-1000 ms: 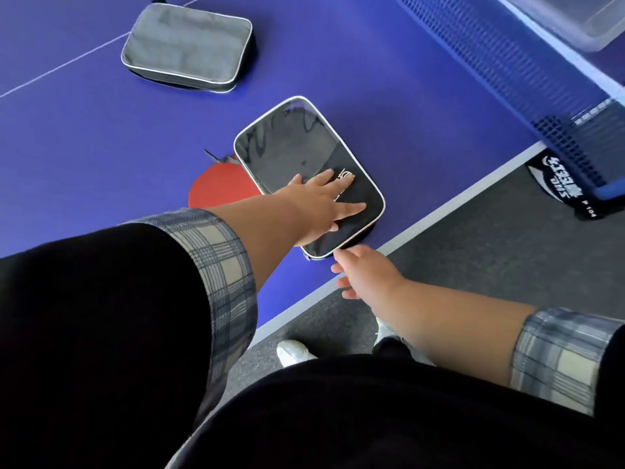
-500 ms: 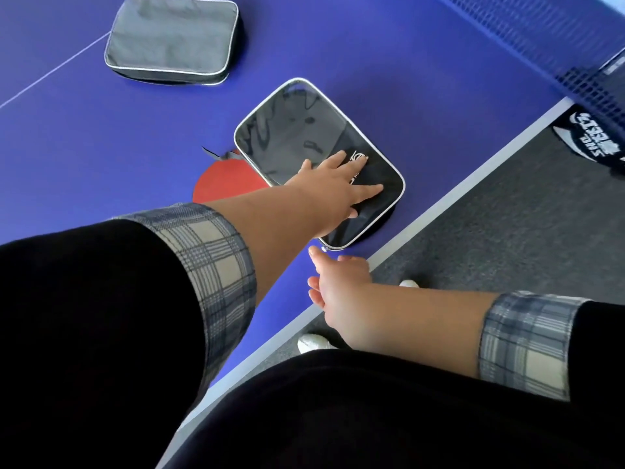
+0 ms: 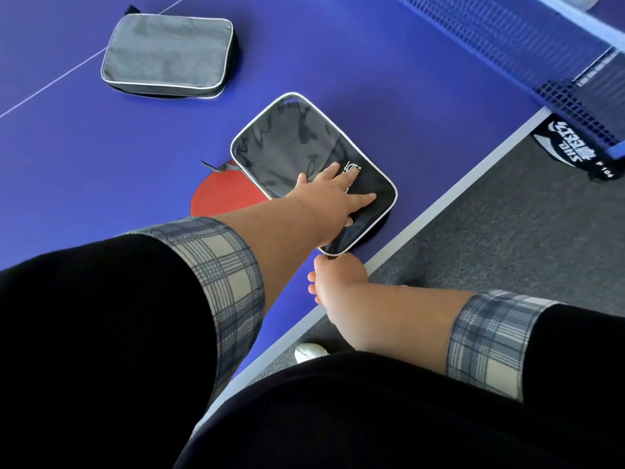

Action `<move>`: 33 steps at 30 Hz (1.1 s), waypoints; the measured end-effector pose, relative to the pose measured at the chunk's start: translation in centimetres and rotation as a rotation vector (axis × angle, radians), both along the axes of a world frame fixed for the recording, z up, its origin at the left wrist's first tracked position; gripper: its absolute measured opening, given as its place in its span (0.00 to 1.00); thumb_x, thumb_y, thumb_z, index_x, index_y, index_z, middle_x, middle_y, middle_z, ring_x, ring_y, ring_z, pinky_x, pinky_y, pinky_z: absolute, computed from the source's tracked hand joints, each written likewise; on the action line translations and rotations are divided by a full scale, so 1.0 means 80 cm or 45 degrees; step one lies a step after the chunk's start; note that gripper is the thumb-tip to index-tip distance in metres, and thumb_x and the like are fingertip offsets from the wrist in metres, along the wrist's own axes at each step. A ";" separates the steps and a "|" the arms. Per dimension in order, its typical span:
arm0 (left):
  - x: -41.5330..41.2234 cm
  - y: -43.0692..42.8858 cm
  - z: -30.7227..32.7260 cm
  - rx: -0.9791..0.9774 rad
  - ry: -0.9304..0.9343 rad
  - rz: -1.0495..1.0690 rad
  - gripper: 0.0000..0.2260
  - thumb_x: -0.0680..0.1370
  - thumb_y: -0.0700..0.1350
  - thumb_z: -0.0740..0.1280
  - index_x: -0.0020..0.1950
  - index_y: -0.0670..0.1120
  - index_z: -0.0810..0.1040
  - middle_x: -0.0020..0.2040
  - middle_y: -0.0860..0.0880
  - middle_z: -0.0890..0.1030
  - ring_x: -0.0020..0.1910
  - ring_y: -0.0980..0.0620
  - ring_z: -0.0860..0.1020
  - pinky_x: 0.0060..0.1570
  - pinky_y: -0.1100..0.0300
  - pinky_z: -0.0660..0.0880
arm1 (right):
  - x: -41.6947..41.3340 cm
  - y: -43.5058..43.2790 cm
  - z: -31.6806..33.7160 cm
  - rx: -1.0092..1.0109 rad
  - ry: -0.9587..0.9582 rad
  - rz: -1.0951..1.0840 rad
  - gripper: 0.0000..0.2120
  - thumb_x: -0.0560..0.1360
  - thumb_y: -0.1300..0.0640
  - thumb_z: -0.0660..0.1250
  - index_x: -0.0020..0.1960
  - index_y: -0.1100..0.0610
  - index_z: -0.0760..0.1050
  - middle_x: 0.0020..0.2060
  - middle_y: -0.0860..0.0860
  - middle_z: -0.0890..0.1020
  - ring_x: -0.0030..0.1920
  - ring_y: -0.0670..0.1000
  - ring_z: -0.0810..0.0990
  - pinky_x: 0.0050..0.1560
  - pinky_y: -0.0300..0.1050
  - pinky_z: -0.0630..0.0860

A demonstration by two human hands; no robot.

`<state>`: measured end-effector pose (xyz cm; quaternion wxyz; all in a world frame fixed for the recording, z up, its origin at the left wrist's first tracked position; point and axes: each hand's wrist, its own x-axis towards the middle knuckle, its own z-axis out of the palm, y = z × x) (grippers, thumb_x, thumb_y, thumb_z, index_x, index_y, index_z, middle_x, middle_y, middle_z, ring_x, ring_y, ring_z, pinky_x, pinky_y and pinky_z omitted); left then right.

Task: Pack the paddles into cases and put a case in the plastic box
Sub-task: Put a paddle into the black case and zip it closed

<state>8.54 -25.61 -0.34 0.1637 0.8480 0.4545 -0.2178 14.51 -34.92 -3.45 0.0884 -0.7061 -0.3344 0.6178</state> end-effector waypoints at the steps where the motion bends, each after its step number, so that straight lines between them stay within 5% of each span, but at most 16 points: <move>1: -0.001 -0.001 0.001 -0.001 -0.002 -0.007 0.28 0.83 0.50 0.59 0.77 0.66 0.49 0.81 0.51 0.43 0.79 0.44 0.41 0.71 0.30 0.53 | 0.003 -0.004 -0.004 0.011 -0.015 -0.006 0.20 0.79 0.61 0.47 0.61 0.64 0.74 0.62 0.67 0.78 0.39 0.51 0.77 0.43 0.39 0.77; 2: -0.002 -0.002 0.001 0.006 0.001 -0.022 0.28 0.83 0.50 0.59 0.77 0.66 0.48 0.81 0.51 0.43 0.79 0.43 0.41 0.71 0.30 0.52 | 0.011 -0.010 -0.001 0.027 -0.078 0.037 0.14 0.80 0.58 0.54 0.55 0.61 0.77 0.58 0.65 0.81 0.43 0.55 0.81 0.49 0.44 0.80; 5: -0.006 -0.009 -0.001 0.073 0.041 -0.091 0.30 0.83 0.49 0.59 0.77 0.68 0.45 0.81 0.50 0.40 0.78 0.42 0.40 0.70 0.30 0.53 | 0.037 -0.021 0.000 0.200 -0.236 0.293 0.11 0.81 0.56 0.55 0.47 0.58 0.74 0.49 0.62 0.84 0.49 0.61 0.83 0.52 0.54 0.81; 12: -0.008 -0.011 -0.009 0.120 0.058 -0.099 0.28 0.83 0.53 0.56 0.76 0.68 0.43 0.80 0.50 0.40 0.78 0.41 0.40 0.70 0.30 0.52 | 0.072 -0.016 0.002 0.399 -0.532 0.533 0.17 0.81 0.56 0.55 0.34 0.54 0.59 0.31 0.50 0.68 0.37 0.56 0.67 0.30 0.46 0.58; 20: -0.001 -0.016 -0.011 0.099 0.033 -0.020 0.25 0.82 0.60 0.54 0.77 0.67 0.47 0.81 0.50 0.41 0.78 0.42 0.39 0.71 0.30 0.51 | 0.115 0.006 0.005 0.523 -0.643 0.662 0.19 0.83 0.53 0.54 0.34 0.52 0.57 0.30 0.49 0.67 0.38 0.57 0.69 0.37 0.49 0.63; 27: 0.008 -0.008 0.006 -0.027 0.090 0.007 0.28 0.80 0.60 0.59 0.77 0.68 0.49 0.81 0.51 0.41 0.78 0.43 0.38 0.71 0.31 0.52 | 0.145 0.031 0.008 0.532 -0.699 0.746 0.12 0.84 0.53 0.53 0.42 0.55 0.65 0.32 0.49 0.70 0.38 0.57 0.72 0.37 0.48 0.66; 33: 0.023 -0.011 0.010 -0.040 0.091 0.159 0.28 0.76 0.69 0.59 0.74 0.66 0.58 0.80 0.53 0.45 0.79 0.44 0.40 0.71 0.31 0.52 | 0.201 0.087 0.009 0.554 -0.718 0.869 0.13 0.84 0.51 0.51 0.43 0.54 0.64 0.32 0.50 0.72 0.36 0.56 0.72 0.31 0.47 0.62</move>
